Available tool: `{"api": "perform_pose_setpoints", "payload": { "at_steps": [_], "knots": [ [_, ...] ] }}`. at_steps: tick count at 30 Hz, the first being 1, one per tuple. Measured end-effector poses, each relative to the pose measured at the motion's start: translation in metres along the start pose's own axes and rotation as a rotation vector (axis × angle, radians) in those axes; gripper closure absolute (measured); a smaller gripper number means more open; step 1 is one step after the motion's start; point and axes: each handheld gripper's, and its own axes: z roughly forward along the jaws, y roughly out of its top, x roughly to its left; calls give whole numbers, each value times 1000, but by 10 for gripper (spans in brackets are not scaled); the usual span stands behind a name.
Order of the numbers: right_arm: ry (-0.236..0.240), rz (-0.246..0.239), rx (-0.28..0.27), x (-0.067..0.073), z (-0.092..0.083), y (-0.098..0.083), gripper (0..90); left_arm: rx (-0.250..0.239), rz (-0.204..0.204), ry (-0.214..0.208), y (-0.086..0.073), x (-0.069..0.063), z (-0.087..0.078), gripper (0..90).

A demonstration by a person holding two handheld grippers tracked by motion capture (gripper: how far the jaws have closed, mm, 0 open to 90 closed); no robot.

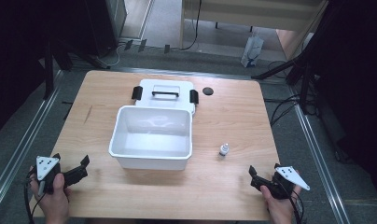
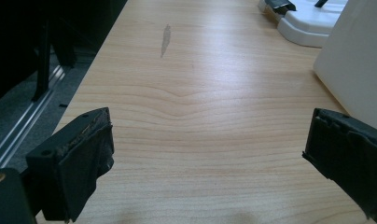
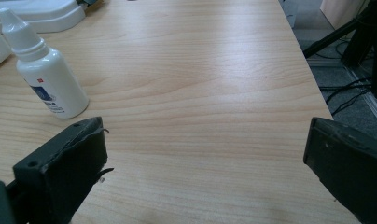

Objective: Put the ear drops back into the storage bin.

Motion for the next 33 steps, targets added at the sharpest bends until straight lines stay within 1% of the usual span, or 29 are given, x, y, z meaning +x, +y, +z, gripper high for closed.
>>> {"api": "perform_pose_setpoints", "payload": {
  "at_steps": [3,5,7,9,10,11,12,13,14,15,18,19,20,21,22,23,24,25,26,27,28,29,30,33],
  "knots": [
    [-3,2,2,0,0,0,0,-1,4,6,0,-1,0,0],
    [-4,-10,11,1,1,0,0,0,11,12,0,-1,0,0],
    [2,-11,29,0,2,2,0,0,13,14,0,-2,0,0],
    [15,-7,53,-2,2,5,22,-1,14,19,0,-2,0,0],
    [25,-21,75,-2,2,7,31,-1,13,20,0,-2,0,0],
    [25,-37,92,-2,2,8,34,-3,13,22,0,-2,0,0],
    [25,-37,92,-2,2,8,34,-3,13,22,0,-2,0,0],
    [28,-65,115,-1,2,10,34,-4,14,24,0,-2,0,0],
    [47,-113,165,-1,1,18,34,-2,18,25,0,-2,0,0],
    [48,-128,179,0,0,22,35,2,21,27,0,-2,0,0],
    [69,-195,241,1,0,36,34,2,28,31,0,-3,0,0],
    [69,-215,261,2,0,40,34,2,29,33,0,-3,0,0],
    [75,-250,293,4,1,46,34,2,29,34,0,-3,0,0],
    [77,-270,312,4,2,49,35,1,29,36,0,-3,0,0],
    [84,-301,343,6,2,55,35,1,29,37,0,-3,0,0],
    [87,-320,362,6,3,59,36,1,29,37,0,-3,0,0],
    [87,-320,362,6,3,59,36,1,29,37,0,-3,0,0],
    [103,-383,434,10,6,70,36,1,30,39,0,-4,0,0],
    [107,-418,463,12,7,74,36,2,31,39,0,-3,0,0],
    [107,-418,463,12,7,74,36,2,31,39,0,-3,0,0],
    [114,-477,511,17,9,81,39,2,30,39,0,-3,0,0],
    [114,-477,511,17,9,81,39,2,30,39,0,-3,0,0],
    [132,-538,571,24,13,89,59,2,29,39,0,-3,0,0],
    [168,-600,647,35,18,97,89,2,26,37,0,-3,0,0]
  ]
}}
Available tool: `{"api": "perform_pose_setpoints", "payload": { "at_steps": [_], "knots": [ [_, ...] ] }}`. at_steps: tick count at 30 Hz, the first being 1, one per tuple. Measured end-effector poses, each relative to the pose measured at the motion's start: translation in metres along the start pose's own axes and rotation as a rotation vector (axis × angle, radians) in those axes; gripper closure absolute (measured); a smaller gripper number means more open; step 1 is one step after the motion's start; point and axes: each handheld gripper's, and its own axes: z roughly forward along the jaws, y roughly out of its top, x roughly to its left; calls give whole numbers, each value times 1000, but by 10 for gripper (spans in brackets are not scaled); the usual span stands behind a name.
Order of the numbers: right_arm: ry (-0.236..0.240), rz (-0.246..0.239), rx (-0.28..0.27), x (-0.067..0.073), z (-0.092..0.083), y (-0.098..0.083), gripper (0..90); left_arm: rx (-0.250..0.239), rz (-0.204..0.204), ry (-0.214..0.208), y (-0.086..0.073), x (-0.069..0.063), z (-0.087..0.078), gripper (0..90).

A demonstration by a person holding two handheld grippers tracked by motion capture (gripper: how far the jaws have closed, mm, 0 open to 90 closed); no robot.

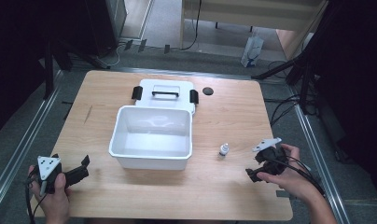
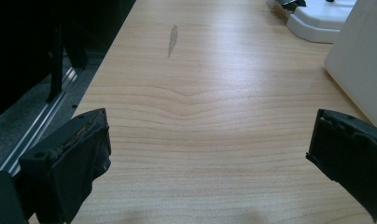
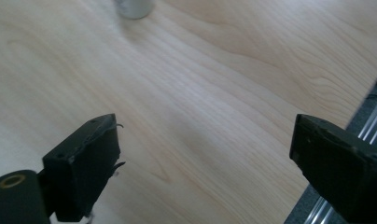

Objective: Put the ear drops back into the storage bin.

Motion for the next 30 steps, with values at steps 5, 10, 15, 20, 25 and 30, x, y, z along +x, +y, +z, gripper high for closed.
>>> {"api": "perform_pose_setpoints", "payload": {
  "at_steps": [5,10,15,20,25,30],
  "knots": [
    [24,-130,111,7,0,29,166,1,-2,0,0,0,0,0],
    [30,-163,170,10,0,53,230,5,-1,3,0,0,1,0],
    [36,-199,198,14,-4,78,310,7,2,5,1,-1,1,0],
    [34,-218,197,16,-9,97,366,6,-3,4,1,0,1,0],
    [73,-258,210,23,-8,115,394,8,3,5,1,-1,1,0],
    [104,-267,218,30,-7,129,437,10,1,3,1,0,1,0]
  ]
}}
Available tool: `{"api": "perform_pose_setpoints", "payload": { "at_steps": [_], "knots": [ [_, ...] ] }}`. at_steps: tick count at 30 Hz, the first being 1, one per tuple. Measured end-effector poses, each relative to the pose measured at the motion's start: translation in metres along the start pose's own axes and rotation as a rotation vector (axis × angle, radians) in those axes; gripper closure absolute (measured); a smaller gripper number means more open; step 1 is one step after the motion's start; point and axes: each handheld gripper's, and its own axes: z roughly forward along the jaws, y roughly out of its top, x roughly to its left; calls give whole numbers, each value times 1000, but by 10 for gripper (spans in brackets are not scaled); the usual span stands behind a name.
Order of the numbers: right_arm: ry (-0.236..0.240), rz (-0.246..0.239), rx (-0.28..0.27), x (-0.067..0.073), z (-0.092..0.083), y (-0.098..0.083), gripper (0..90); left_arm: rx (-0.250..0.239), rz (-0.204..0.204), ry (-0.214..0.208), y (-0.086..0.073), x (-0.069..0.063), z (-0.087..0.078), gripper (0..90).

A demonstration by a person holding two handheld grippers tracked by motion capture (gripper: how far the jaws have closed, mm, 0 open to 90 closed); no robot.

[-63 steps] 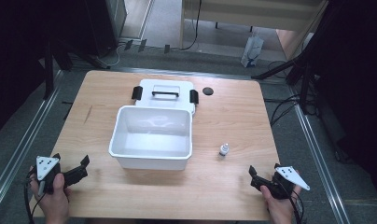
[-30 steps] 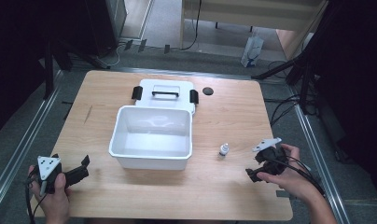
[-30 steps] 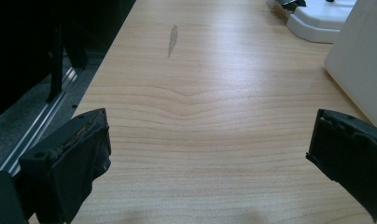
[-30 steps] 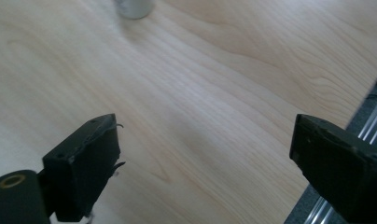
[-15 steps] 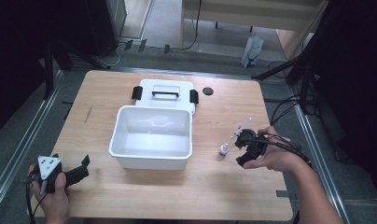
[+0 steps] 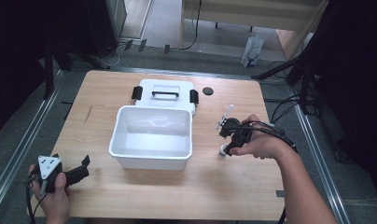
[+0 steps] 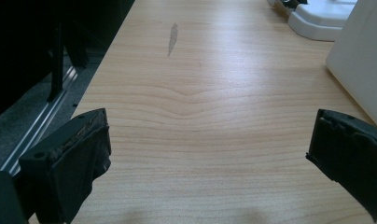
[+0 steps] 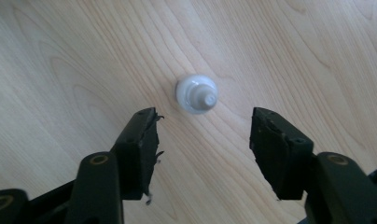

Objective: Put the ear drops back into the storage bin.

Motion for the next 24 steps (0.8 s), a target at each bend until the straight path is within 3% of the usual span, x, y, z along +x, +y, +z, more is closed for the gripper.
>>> {"api": "perform_pose_setpoints", "payload": {
  "at_steps": [7,17,24],
  "knots": [
    [71,-20,28,2,4,16,524,1,-1,-1,0,0,0,0],
    [72,-32,67,1,9,27,588,2,-1,-2,0,0,1,0],
    [50,-4,118,-7,20,27,631,2,1,0,0,0,1,0]
  ]
}}
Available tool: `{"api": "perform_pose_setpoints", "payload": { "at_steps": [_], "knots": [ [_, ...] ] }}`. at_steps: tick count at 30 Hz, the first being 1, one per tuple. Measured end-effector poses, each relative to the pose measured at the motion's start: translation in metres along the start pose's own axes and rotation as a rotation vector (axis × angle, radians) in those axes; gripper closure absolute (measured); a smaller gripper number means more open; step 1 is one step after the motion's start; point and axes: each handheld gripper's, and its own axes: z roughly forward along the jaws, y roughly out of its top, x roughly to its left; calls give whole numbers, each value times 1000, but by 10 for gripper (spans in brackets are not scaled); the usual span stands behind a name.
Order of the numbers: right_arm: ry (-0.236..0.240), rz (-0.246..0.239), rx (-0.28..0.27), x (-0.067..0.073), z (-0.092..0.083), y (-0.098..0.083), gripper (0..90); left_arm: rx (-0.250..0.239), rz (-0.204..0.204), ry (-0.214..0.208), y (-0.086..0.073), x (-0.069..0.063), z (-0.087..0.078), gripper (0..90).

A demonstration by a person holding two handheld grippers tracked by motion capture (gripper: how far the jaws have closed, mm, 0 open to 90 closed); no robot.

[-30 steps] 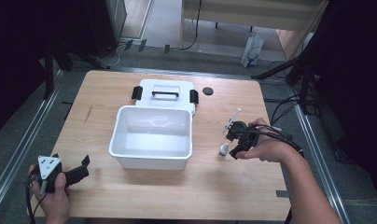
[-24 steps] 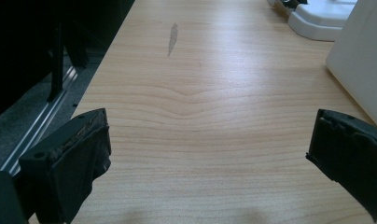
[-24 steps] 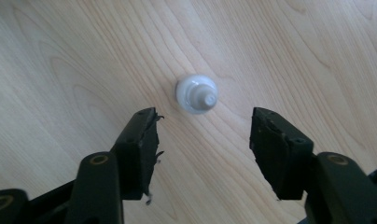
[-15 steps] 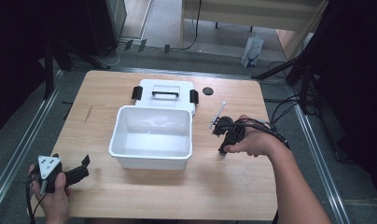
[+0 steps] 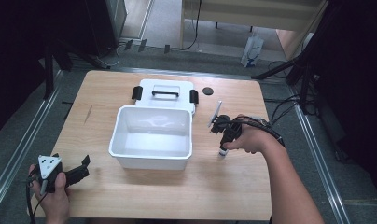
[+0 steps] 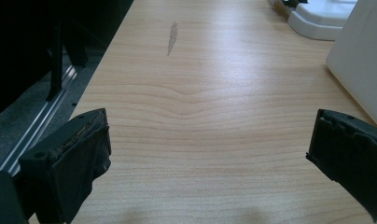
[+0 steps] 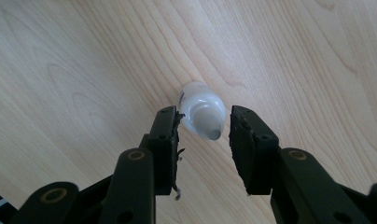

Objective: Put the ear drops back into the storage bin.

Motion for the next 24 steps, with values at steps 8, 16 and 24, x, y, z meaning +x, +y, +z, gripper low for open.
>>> {"api": "perform_pose_setpoints", "payload": {
  "at_steps": [8,16,24],
  "knots": [
    [11,10,35,-4,13,1,678,1,1,-1,0,0,0,0],
    [41,45,32,-9,23,0,707,0,3,-1,0,0,0,0],
    [79,-8,19,-9,22,-2,721,0,3,-1,0,0,0,0]
  ]
}}
